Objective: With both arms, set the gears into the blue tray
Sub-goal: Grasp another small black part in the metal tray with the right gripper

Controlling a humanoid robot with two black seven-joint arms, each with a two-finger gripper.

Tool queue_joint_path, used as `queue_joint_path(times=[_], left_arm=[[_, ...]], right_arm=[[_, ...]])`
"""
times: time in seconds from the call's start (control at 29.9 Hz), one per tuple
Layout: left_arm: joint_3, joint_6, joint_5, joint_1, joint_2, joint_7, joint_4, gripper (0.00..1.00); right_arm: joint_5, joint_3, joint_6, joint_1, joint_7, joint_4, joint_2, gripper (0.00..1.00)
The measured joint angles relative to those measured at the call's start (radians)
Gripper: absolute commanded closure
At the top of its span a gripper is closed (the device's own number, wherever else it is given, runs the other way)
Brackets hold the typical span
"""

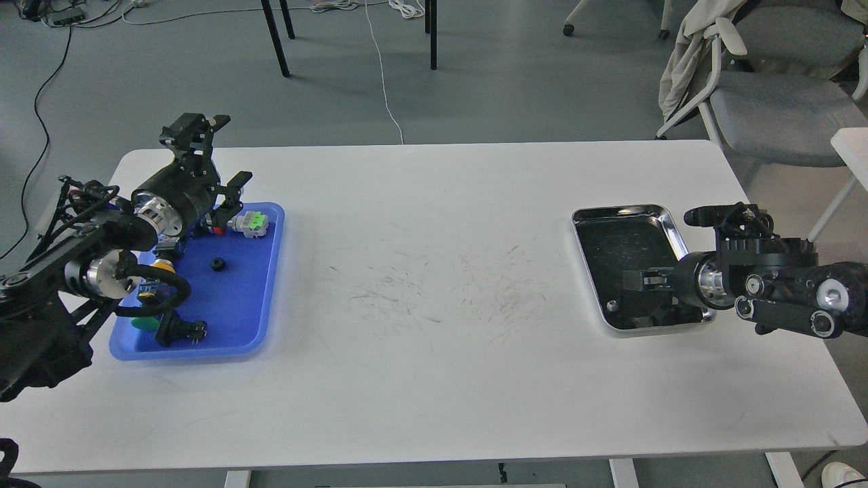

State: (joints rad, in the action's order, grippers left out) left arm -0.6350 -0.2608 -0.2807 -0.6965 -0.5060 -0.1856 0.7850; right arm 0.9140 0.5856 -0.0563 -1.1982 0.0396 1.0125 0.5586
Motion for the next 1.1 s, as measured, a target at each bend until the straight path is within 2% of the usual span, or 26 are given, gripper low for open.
queue_joint_path(times=[0.37,0.64,0.8,0.94,1.0,1.1], left_arm=[[0.000,0.000,0.000,0.000,0.000,0.000,-0.003,0.02],[0.000,0.000,-0.001,0.000,0.001,0.000,-0.003,0.02],[0.000,0.000,-0.002,0.000,0.000,0.000,-0.003,0.02],[0.000,0.000,-0.002,0.000,0.000,0.000,-0.003,0.02],[0.000,0.000,-0.002,0.000,-0.001,0.000,-0.003,0.02],[0.000,0.000,-0.002,0.000,-0.002,0.000,-0.003,0.02]], right_arm=[[0.025,0.002,-0.002,0.005,-0.006,0.001,0.000,0.36],[0.054,0.003,-0.005,0.003,-0.006,0.003,0.001,0.60],[0.058,0.003,-0.005,0.002,-0.007,0.002,0.001,0.66],[0.059,0.004,-0.007,0.002,-0.007,0.001,0.002,0.75],[0.060,0.005,-0.009,0.002,-0.007,0.001,0.003,0.81],[0.062,0.005,-0.011,0.003,-0.009,0.001,0.003,0.96]])
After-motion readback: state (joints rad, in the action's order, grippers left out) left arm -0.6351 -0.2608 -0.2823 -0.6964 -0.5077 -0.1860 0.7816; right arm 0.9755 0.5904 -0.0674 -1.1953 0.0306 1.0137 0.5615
